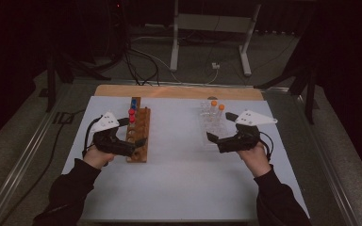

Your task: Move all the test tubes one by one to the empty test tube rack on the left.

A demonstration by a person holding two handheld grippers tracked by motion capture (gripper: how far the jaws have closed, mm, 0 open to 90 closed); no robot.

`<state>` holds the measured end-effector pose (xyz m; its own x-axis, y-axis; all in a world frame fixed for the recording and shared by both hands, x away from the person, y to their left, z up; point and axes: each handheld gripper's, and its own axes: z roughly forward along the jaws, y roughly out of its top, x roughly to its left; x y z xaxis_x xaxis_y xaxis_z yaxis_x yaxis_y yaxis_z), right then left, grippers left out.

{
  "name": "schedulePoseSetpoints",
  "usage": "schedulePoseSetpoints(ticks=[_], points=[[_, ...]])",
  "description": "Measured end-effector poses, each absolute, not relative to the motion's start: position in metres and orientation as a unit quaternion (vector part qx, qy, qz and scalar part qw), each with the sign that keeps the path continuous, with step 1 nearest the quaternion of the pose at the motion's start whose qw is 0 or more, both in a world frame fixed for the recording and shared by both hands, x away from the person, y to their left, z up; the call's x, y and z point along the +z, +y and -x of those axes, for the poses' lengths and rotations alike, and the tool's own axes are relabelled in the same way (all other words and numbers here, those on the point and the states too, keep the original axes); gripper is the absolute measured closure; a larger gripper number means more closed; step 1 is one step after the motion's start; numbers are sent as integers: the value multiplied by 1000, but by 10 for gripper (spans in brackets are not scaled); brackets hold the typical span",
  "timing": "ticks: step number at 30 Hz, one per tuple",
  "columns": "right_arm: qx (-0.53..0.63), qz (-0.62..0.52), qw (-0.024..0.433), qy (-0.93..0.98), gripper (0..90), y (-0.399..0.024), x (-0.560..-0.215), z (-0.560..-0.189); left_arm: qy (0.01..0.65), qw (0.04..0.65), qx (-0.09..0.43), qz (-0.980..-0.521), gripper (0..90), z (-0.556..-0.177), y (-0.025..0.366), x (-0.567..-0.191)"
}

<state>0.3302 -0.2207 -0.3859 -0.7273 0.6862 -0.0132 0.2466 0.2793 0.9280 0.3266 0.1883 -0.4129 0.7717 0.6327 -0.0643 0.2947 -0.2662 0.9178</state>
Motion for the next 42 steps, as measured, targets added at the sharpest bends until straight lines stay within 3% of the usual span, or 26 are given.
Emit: schedulePoseSetpoints(ticks=[15,29,42], points=[[478,-384,199,765,10,-250,-434,-397,285,530,153,-784,6,-319,187,-418],[417,-429,216,771,516,-255,-461,-434,283,533,156,-782,7,-319,189,-415],[408,-437,202,776,683,-250,-468,-450,279,529,157,-786,7,-319,188,-416]])
